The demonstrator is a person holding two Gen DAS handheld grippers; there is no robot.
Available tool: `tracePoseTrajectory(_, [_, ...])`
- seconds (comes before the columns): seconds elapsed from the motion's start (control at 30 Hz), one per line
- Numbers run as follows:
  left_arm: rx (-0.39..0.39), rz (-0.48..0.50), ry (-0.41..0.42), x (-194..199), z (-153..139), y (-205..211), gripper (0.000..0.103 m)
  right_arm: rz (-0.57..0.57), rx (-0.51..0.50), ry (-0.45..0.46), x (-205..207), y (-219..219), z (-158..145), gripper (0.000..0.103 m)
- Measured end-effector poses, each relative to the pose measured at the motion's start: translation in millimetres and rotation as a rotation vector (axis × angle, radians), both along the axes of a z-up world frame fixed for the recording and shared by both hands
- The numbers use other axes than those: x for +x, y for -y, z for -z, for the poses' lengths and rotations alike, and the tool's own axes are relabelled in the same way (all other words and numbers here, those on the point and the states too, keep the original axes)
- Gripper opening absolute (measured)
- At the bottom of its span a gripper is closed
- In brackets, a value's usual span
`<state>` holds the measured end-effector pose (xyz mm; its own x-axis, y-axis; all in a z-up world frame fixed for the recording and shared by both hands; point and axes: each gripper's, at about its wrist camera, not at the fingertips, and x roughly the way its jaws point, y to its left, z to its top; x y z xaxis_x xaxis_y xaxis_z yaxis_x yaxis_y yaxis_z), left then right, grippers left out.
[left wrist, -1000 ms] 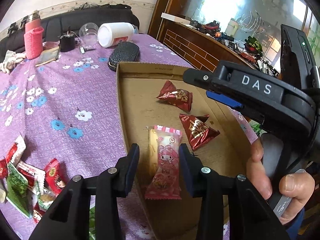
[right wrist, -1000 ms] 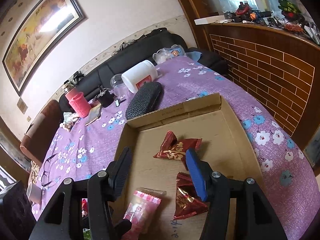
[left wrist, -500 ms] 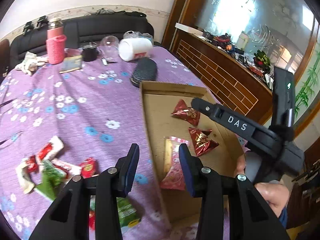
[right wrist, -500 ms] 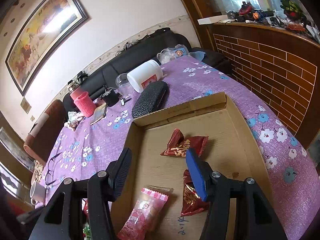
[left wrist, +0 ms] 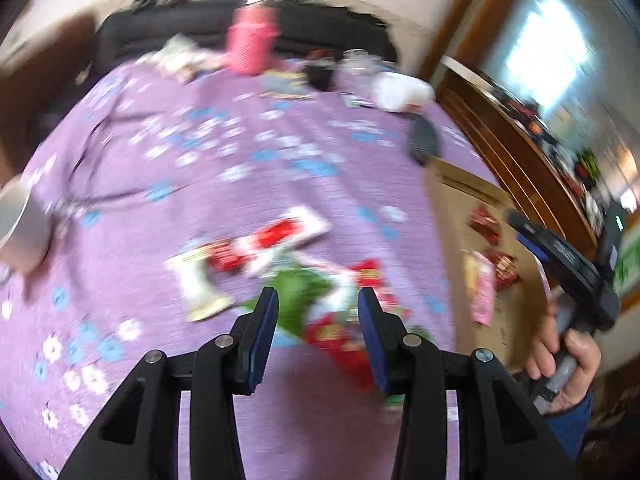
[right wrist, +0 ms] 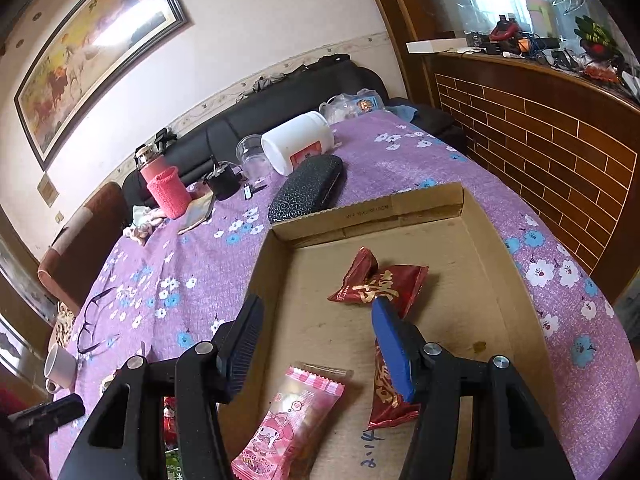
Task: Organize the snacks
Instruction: 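Move both grippers back toward the snack pile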
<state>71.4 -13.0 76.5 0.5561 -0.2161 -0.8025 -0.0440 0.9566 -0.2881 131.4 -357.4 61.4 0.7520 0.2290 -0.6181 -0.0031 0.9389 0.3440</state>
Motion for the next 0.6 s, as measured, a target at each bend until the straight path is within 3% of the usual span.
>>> tracePoseTrajectory(0.17, [-0.052,-0.124,-0.064,9.5,19.8,-47.8,0.04,-0.007,-0.023,0.011,-0.8,-5.1,-1.2,0.06])
tracePoseTrajectory(0.43, [0.029,-0.155,-0.085,25.2,41.1,-43.9,0.039,-0.028,-0.029,0.034,-4.6,-11.0,-4.6,0.06])
tracePoseTrajectory(0.6, [0.058,-0.154,-0.094,32.3,56.0,-45.0,0.025,-0.086,-0.036,0.052,-8.2,-23.7,-6.1,0.06])
